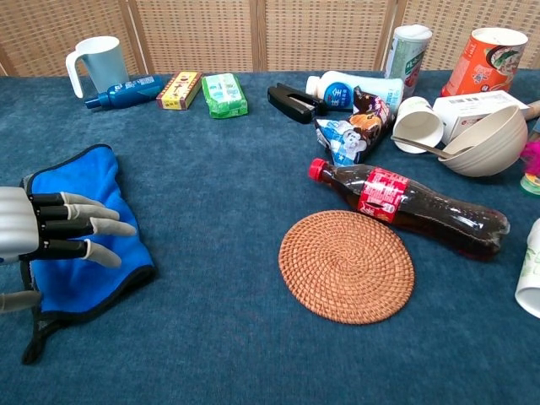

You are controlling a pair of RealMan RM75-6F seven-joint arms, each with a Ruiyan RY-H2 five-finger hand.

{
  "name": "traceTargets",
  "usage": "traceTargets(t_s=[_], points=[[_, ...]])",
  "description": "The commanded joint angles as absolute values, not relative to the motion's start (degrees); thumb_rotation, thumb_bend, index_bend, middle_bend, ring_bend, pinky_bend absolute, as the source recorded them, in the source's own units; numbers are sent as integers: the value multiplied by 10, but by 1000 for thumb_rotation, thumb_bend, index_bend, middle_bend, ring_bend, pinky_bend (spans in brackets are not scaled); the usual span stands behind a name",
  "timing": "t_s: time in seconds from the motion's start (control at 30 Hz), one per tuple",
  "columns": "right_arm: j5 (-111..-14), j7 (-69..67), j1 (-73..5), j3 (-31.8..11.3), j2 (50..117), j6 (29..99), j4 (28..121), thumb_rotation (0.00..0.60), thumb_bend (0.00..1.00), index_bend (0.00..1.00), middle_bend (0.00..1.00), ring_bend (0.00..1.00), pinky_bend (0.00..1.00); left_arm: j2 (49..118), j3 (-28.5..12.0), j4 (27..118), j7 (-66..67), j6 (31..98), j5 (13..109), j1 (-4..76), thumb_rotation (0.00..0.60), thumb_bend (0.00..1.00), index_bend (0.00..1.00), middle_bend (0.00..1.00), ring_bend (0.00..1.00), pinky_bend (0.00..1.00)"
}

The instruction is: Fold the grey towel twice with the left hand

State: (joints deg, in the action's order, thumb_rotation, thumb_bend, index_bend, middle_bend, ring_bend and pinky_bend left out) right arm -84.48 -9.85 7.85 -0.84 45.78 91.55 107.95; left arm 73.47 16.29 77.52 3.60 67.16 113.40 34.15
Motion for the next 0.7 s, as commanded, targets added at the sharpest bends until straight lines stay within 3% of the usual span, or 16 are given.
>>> traceTargets(t_s=[0.03, 0.33, 0.7], points=[[-844, -98, 79, -9, 458, 916, 1080, 600, 0, 0, 0, 0, 0, 730, 165, 776, 38, 677, 1140, 342, 600, 472, 168, 0, 0, 107], [-849, -94, 79, -7, 459, 918, 1081, 600, 0, 0, 0, 0, 0, 738, 151, 756, 46, 710, 1142, 331, 600, 447, 163, 0, 0, 118], [-850, -100, 81, -7, 457, 922, 1081, 600, 0, 0, 0, 0, 0, 763, 145, 744, 67, 694, 1143, 333, 600, 446, 155, 0, 0, 115]])
